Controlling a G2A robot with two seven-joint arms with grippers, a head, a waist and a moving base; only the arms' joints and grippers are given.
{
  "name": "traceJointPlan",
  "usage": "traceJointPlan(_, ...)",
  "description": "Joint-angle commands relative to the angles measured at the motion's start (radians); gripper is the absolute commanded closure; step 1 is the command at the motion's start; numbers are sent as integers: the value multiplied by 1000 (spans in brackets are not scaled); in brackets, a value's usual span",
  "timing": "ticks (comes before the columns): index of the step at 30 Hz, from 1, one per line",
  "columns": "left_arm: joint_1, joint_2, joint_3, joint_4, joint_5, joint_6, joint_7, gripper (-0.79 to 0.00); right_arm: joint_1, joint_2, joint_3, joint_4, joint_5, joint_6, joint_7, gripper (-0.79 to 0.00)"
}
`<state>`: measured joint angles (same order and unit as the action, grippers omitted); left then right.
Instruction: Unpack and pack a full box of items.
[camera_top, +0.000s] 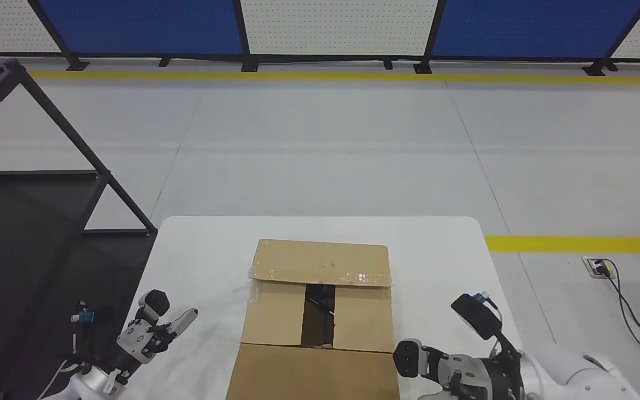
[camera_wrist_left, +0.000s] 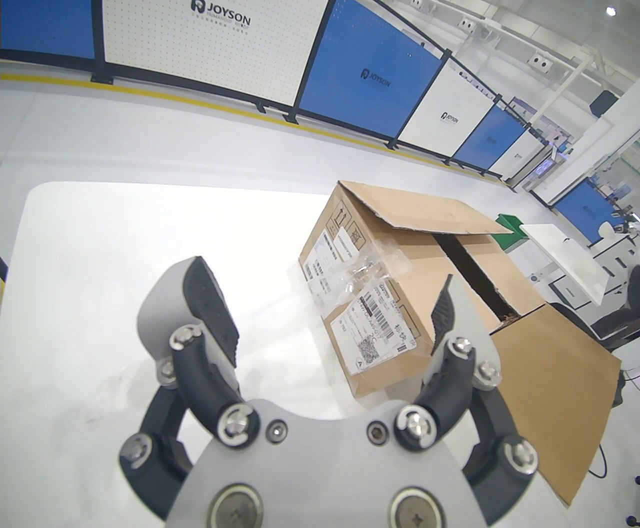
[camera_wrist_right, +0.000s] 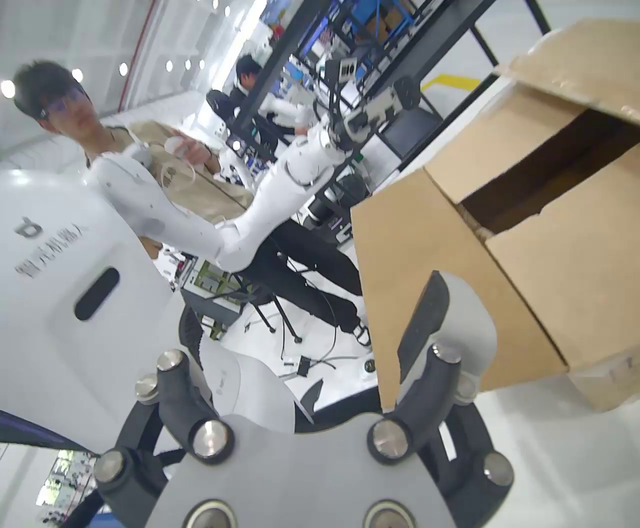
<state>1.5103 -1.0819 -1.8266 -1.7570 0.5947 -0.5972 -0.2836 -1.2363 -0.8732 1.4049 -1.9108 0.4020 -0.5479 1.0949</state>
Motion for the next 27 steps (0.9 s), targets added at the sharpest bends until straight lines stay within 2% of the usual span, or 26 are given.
traceJointPlan(1,0,0,0,0,0,0,0,-785,0,0,-1,0,-1,0,0,-785)
traceJointPlan(11,0,0,0,0,0,0,0,-785,-2,-1,-9,-9,3,5,-1,-785)
traceJointPlan(15,10,-1,9,-17,-39,-25,8,-785,54,-12,-84,9,106,84,3,-785)
traceJointPlan(21,34,0,-2,-33,-78,-77,45,-785,208,-47,-194,187,288,275,-142,-785)
traceJointPlan(24,51,-2,1,-39,-118,-109,76,-785,259,-58,-225,266,289,346,-194,-785)
traceJointPlan(27,60,-1,4,-45,-151,-135,68,-785,259,-58,-225,266,289,346,-194,-785)
